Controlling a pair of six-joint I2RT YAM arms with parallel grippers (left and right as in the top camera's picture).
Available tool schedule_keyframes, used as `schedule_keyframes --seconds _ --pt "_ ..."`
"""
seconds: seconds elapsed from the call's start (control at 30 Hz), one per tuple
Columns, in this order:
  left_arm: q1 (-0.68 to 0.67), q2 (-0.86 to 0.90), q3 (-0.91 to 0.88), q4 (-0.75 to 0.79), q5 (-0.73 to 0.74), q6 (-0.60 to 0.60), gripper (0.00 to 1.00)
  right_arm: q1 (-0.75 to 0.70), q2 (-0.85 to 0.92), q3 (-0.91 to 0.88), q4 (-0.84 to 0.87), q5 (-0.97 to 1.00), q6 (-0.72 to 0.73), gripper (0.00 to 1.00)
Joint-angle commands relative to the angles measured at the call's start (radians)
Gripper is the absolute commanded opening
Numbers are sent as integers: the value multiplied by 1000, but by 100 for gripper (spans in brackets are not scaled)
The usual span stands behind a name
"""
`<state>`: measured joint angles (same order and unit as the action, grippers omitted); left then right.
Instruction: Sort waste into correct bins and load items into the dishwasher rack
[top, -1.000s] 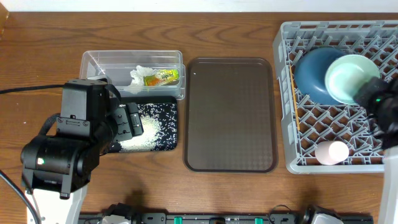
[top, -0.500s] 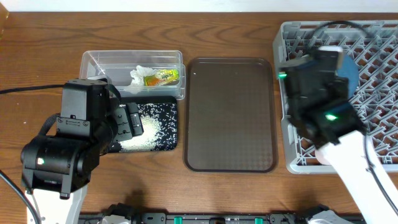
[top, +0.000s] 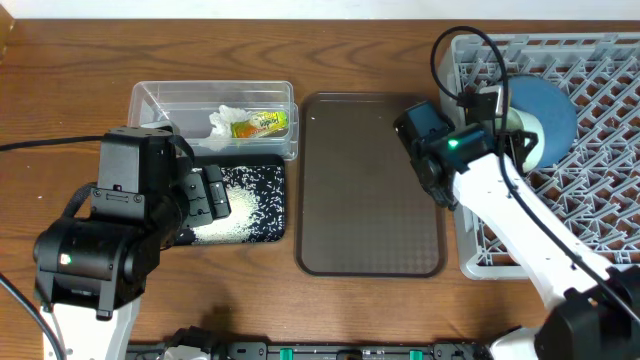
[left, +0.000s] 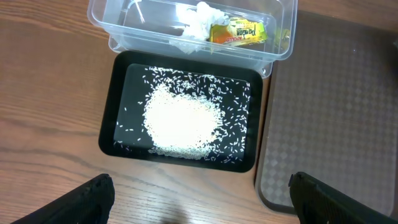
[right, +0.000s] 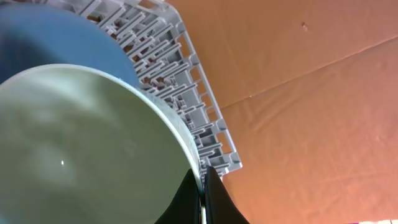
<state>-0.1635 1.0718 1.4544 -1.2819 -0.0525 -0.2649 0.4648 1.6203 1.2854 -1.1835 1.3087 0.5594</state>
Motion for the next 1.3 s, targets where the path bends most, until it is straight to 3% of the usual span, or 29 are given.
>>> schedule_keyframes --seconds 0.0,0.53,0.97,1.17,1.27 --pt "6 0 6 -1 -9 -2 92 -34 18 -32 -7 17 111 1" --pt "6 0 6 -1 -8 -2 92 -151 22 -147 66 -30 135 1" --pt "6 0 6 -1 -9 -2 93 -48 22 -182 126 -44 80 1" --pt "6 0 6 -1 -9 -2 93 -16 22 -184 92 167 41 1" --pt "6 0 6 -1 -9 -2 93 -27 22 -184 91 129 38 1"
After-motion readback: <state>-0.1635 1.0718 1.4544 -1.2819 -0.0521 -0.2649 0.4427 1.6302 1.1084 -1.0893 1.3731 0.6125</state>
